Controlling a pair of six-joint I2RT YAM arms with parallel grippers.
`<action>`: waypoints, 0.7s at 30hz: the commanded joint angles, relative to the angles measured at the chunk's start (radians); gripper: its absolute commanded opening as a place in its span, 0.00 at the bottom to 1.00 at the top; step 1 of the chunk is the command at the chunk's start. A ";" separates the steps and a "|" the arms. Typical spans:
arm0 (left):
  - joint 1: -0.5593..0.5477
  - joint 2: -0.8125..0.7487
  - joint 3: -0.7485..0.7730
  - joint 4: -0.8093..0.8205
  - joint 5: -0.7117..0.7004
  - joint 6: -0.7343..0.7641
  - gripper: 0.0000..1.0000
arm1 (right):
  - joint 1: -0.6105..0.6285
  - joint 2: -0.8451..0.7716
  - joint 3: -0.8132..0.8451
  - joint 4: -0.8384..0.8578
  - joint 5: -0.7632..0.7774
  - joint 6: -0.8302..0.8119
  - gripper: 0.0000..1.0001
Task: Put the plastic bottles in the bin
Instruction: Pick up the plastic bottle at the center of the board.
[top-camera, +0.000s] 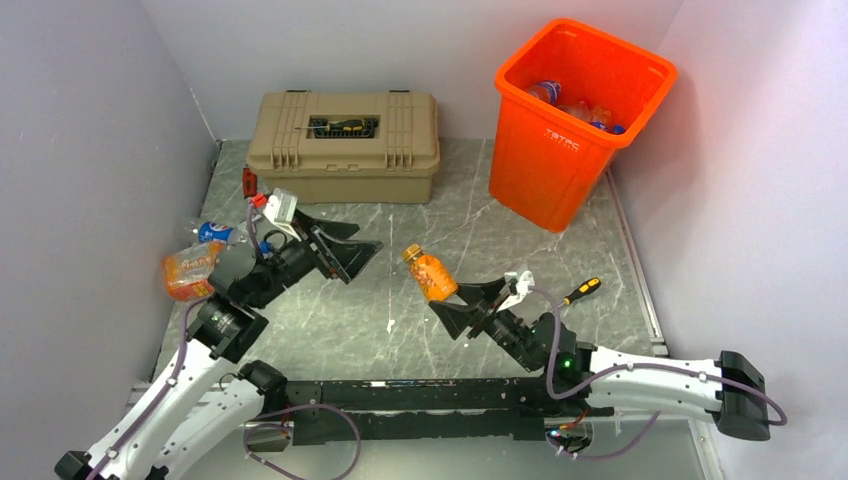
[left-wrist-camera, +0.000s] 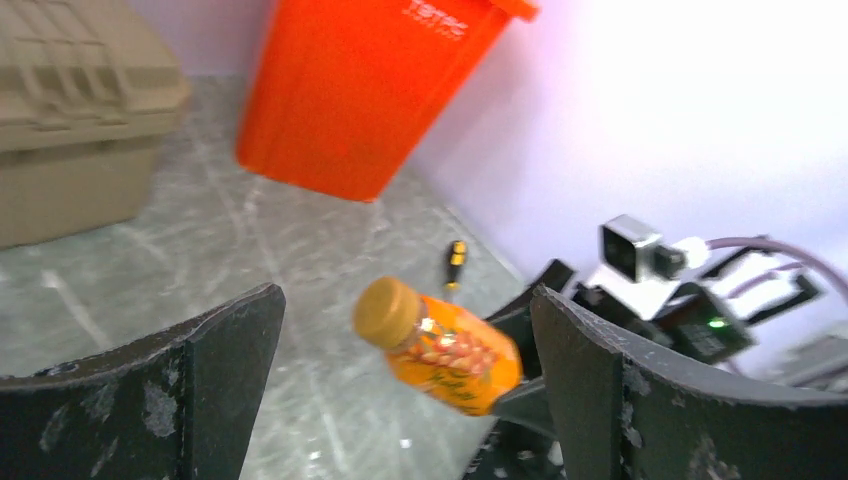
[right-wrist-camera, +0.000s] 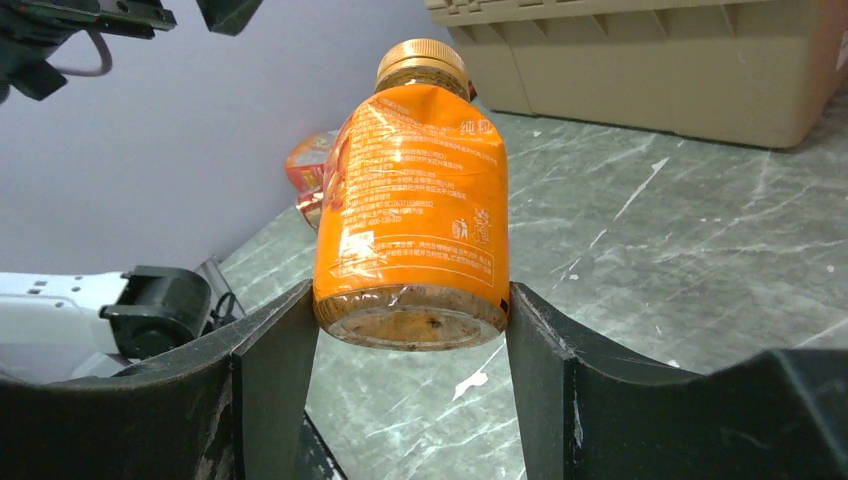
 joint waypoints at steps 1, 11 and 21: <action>0.000 -0.015 -0.114 0.315 0.122 -0.304 0.99 | 0.022 0.049 0.045 0.190 0.010 -0.122 0.00; 0.001 0.100 -0.234 0.570 0.264 -0.451 0.99 | 0.032 0.273 0.101 0.515 -0.004 -0.175 0.00; -0.017 0.195 -0.255 0.710 0.331 -0.508 0.95 | 0.034 0.427 0.158 0.609 -0.024 -0.164 0.00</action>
